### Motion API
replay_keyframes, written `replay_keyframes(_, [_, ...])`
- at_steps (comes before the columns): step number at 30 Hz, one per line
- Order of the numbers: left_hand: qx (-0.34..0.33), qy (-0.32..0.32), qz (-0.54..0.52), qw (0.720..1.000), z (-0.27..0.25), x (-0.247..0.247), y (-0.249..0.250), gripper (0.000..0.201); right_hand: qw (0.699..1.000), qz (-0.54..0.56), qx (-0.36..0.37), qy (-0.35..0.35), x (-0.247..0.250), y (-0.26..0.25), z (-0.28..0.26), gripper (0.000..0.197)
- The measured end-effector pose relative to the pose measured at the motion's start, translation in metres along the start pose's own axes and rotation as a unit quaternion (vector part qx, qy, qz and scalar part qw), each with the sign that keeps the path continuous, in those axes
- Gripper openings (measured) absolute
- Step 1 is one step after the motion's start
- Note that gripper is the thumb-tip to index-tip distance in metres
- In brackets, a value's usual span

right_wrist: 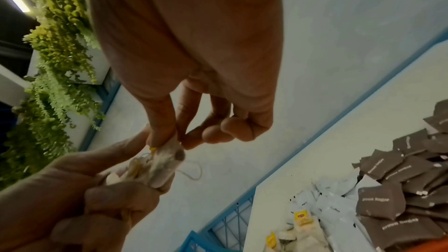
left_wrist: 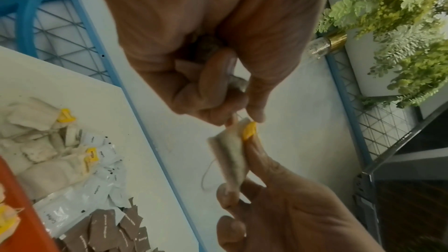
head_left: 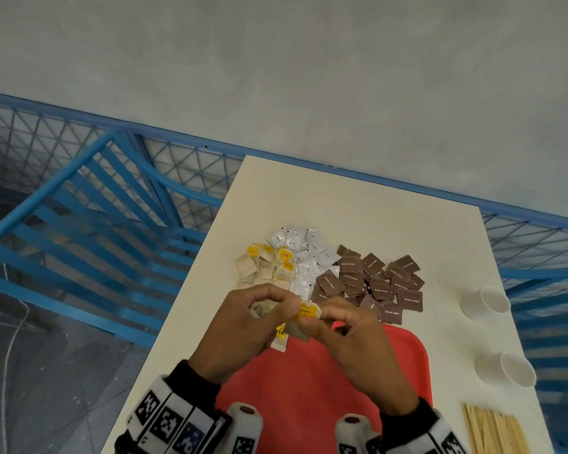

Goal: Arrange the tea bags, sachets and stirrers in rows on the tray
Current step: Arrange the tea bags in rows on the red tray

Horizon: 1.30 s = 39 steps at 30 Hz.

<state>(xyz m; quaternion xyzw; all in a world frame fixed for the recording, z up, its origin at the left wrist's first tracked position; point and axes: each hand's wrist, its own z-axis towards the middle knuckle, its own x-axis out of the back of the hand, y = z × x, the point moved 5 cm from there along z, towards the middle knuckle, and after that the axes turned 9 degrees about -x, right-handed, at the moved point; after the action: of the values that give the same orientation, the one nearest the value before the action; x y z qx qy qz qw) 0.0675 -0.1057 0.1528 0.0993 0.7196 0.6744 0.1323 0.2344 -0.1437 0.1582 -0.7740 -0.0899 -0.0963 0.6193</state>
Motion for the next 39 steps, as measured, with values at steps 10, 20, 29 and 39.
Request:
replay_keyframes(10, [0.044, -0.015, -0.005, 0.999, 0.004, 0.025, -0.024, 0.015, 0.999, 0.023, -0.031, -0.017, -0.027, -0.002, 0.026, 0.009])
replay_keyframes(20, [0.188, 0.033, 0.186, 0.964, -0.043, 0.080, -0.147, 0.014, 0.972, -0.014, -0.235, -0.017, -0.113, 0.145, 0.036, 0.028])
replay_keyframes(29, [0.242, 0.073, 0.147, 0.956, -0.060, 0.101, -0.167, 0.018, 0.957, -0.054, -0.271, 0.087, -0.153, 0.171, 0.049, 0.027])
replay_keyframes(39, [0.248, 0.080, 0.122, 0.958, -0.061, 0.103, -0.170, 0.029, 0.957, -0.102, -0.248, 0.109, -0.146, 0.162, 0.039, 0.022])
